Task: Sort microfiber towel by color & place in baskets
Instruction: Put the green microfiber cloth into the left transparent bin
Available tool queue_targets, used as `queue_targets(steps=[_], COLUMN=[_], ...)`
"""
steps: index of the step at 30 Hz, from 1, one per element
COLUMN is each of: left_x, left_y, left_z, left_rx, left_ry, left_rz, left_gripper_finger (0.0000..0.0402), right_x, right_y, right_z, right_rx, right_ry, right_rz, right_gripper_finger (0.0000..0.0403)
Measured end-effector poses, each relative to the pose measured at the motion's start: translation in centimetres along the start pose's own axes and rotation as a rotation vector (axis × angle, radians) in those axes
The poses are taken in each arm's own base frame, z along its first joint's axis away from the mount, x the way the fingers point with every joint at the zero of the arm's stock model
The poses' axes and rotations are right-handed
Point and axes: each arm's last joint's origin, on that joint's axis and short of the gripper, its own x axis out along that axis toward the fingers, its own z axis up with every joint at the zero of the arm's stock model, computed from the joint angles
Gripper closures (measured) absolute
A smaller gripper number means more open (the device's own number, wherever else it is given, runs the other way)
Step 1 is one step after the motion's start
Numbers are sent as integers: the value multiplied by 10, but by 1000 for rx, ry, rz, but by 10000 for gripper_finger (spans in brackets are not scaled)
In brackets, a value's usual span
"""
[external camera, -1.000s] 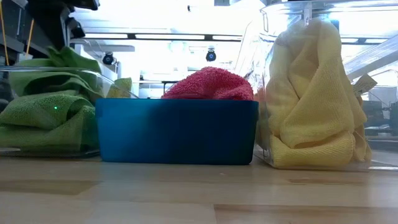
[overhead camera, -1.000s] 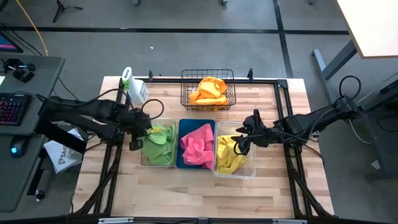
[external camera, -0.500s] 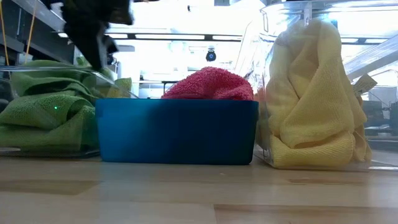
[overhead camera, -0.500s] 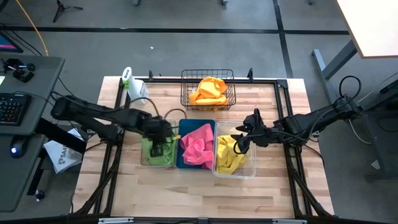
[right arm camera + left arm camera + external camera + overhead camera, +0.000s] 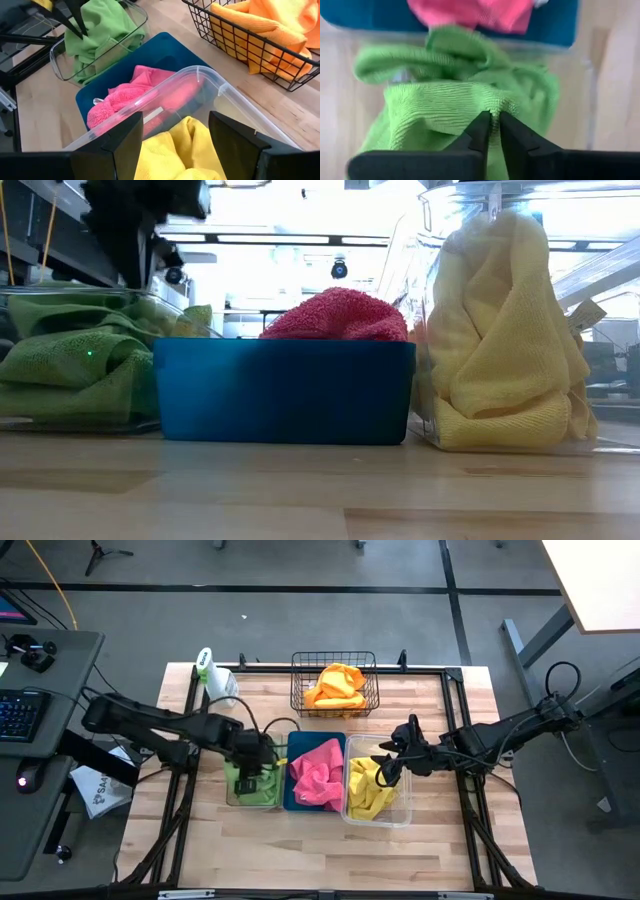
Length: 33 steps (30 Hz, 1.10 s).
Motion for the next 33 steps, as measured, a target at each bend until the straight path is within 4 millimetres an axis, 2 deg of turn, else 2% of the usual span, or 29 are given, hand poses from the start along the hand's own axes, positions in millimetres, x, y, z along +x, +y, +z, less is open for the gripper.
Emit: queue_targets(steps=[4,8,12,15,18,23,27,33], left_x=[-25,-44,-54,-56,-48,-20,5,29], left_y=[-3,-3,-1,-1,-1,2,3,2], left_z=[9,12,0,-16,-25,-34,-33,-27], left_rx=[35,51,23,7,18,20,18,18], left_ry=[-82,-93,37,151,178,209,171,143], left_rz=[-1,30,64,88,91,99,92,94], left_gripper_finger=[327,273,226,205,198,197,197,197], right_x=[0,0,0,0,0,0,0,0], right_y=[0,0,0,0,0,0,-1,-1], right_z=[0,0,0,0,0,0,1,1], right_rx=[-2,-5,-6,-11,-23,-26,-27,-24], right_ry=[-10,-13,-13,-13,-12,-11,-29,-30], right_rz=[-9,-8,-8,-9,-9,-12,-29,-29], right_gripper_finger=[183,183,183,183,183,183,183,183])
